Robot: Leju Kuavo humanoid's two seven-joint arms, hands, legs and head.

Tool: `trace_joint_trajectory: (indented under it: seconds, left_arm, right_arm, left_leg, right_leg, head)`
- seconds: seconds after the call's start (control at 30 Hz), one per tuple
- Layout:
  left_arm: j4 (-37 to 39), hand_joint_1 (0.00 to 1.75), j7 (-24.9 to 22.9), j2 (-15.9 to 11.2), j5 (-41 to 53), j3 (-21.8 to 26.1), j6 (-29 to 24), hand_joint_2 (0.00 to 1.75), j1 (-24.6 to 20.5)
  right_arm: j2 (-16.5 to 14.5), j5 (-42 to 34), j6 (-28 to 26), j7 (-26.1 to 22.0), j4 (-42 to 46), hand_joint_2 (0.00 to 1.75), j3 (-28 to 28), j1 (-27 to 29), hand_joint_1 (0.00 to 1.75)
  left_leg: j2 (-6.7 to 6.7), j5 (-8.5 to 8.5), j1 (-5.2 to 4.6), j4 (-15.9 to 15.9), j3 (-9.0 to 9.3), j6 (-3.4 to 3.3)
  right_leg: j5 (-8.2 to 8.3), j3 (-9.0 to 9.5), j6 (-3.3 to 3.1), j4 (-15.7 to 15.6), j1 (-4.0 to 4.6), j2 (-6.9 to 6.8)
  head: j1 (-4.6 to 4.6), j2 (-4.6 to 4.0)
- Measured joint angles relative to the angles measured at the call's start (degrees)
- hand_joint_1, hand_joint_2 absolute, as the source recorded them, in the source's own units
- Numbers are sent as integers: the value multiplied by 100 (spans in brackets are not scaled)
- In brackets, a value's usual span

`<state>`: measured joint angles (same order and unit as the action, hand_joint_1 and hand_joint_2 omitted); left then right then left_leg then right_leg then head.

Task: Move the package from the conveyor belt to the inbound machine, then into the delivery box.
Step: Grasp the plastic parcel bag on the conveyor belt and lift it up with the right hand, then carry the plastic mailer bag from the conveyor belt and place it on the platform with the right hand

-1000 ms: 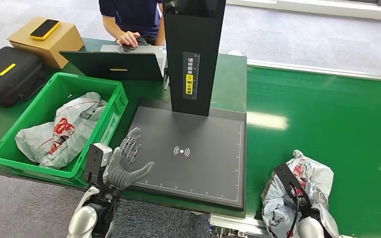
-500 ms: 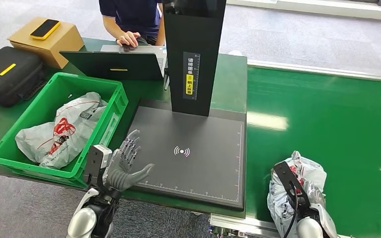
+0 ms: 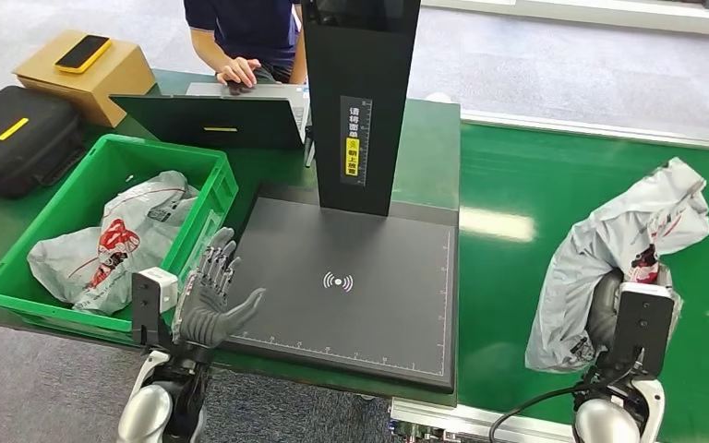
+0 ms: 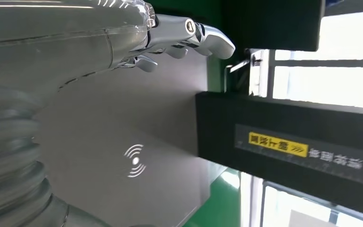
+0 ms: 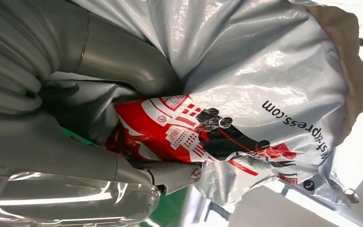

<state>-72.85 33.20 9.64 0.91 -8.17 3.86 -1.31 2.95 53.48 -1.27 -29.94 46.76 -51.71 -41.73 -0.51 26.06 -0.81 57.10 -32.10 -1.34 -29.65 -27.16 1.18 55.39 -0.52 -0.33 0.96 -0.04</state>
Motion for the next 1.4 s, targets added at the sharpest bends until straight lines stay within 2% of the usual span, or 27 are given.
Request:
trace_joint_trajectory:
  seconds: [0.97,1.1,1.23,1.4]
  left_arm:
    - [0,0,0,0,-2,5,-2,175,0]
    - [1,0,0,-1,-10,22,8,175,-3]
    - [16,0,0,-15,-32,46,31,175,-29]
    - [20,0,3,-44,-63,66,36,175,-34]
  right_arm:
    - [-2,89,-182,31,-27,175,-129,-65,0]
    - [-2,318,-851,185,-108,0,-445,-151,0]
    - [-3,249,-1582,249,-208,0,-639,-177,0]
    - [63,8,-2198,553,-151,0,-456,-137,0]
  left_leg:
    - [0,0,0,0,0,0]
    - [0,0,0,0,1,0]
    - [0,0,0,1,1,0]
    - [0,0,0,2,1,0]
  right_leg:
    - [0,0,0,0,0,0]
    - [0,0,0,-1,0,0]
    - [1,0,0,-1,0,0]
    - [0,-1,0,-1,0,0]
  head:
    - [0,0]
    - [1,0]
    - [-1,0]
    - [0,0]
